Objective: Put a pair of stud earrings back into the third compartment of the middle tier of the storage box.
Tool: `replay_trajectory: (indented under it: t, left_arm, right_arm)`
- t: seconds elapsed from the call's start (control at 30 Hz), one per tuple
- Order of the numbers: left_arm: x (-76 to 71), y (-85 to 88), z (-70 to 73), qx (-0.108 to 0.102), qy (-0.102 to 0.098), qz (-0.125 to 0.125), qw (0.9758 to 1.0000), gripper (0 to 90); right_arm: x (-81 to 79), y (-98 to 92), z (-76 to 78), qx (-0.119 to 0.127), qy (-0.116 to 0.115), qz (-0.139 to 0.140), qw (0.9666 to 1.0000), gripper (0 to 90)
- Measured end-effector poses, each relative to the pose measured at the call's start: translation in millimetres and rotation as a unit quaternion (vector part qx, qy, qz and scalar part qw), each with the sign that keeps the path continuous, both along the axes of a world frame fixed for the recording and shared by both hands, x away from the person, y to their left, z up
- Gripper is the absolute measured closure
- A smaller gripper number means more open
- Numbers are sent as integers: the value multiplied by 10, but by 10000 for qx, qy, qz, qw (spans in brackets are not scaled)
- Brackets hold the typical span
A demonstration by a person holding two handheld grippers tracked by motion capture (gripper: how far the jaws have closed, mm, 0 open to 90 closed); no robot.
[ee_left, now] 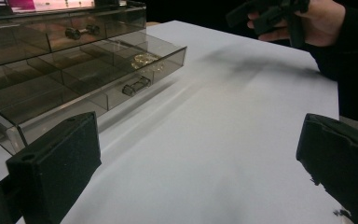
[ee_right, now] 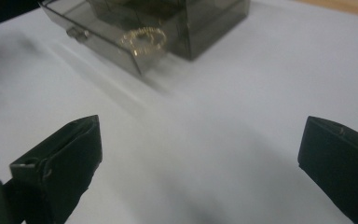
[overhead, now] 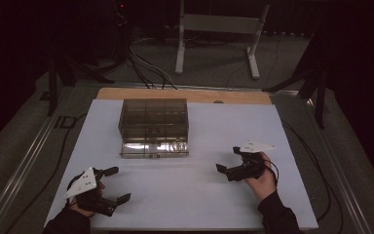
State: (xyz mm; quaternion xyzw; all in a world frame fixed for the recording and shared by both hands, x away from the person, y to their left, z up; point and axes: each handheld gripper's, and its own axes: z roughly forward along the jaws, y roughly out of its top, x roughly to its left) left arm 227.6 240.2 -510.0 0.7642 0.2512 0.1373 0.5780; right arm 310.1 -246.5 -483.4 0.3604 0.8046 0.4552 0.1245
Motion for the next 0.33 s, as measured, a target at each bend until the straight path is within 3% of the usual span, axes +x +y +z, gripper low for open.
replay_trajectory:
  t: [0.33]
  left_arm:
    - [1, -10, -2, 15, 3, 8, 10000, 6]
  right_arm:
    - [-287, -355, -140, 44, 18, -265, 9996, 0]
